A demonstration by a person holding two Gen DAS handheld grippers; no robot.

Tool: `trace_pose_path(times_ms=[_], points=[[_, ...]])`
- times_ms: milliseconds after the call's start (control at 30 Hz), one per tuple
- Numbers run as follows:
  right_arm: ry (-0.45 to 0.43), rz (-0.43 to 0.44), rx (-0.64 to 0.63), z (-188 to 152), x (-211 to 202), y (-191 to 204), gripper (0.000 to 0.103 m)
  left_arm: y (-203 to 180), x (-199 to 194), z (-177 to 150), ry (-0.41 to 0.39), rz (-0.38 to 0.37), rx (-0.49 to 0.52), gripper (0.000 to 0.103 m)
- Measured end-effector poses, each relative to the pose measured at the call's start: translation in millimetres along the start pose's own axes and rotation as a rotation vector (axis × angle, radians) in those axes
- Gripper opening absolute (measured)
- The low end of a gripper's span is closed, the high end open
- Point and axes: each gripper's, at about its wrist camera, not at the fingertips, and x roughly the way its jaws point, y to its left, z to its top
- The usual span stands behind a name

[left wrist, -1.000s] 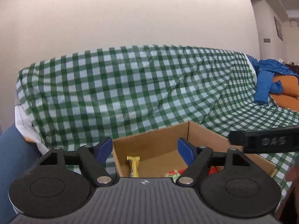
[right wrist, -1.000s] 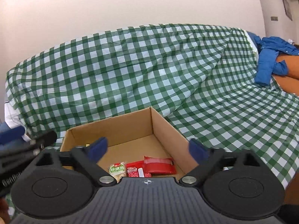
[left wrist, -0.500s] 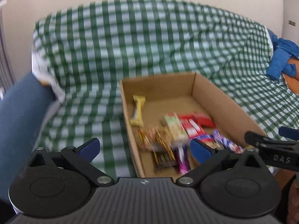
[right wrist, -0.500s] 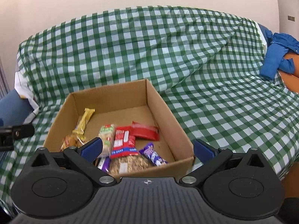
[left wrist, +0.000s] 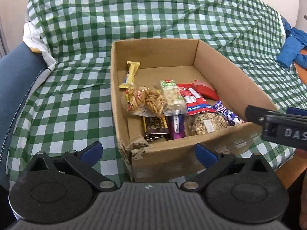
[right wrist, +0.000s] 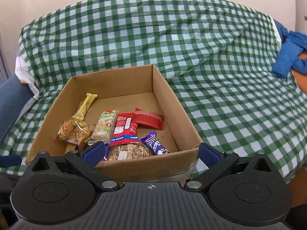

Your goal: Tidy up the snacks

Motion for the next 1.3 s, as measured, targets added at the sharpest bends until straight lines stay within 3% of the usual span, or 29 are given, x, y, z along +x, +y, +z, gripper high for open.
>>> trace_pose_path(times_ms=[200, 467, 1300], points=[[0.009, 0.024, 0.004, 4.0, 5.4, 5.3, 0.102, -1.6, -10.8, 5.7, -0.061, -0.001, 0.005, 0.103], [0.002, 0.040, -0.032, 7.5, 8.3, 19.7, 0.102, 10.9, -8.0, 8.1, -0.050, 0.016, -0.032, 0.103], [-0.005, 0.051, -0.047, 9.1, 9.5, 25.5, 0.102, 9.6, -11.3, 7.9, -0.073, 0.002, -0.013, 0.103]])
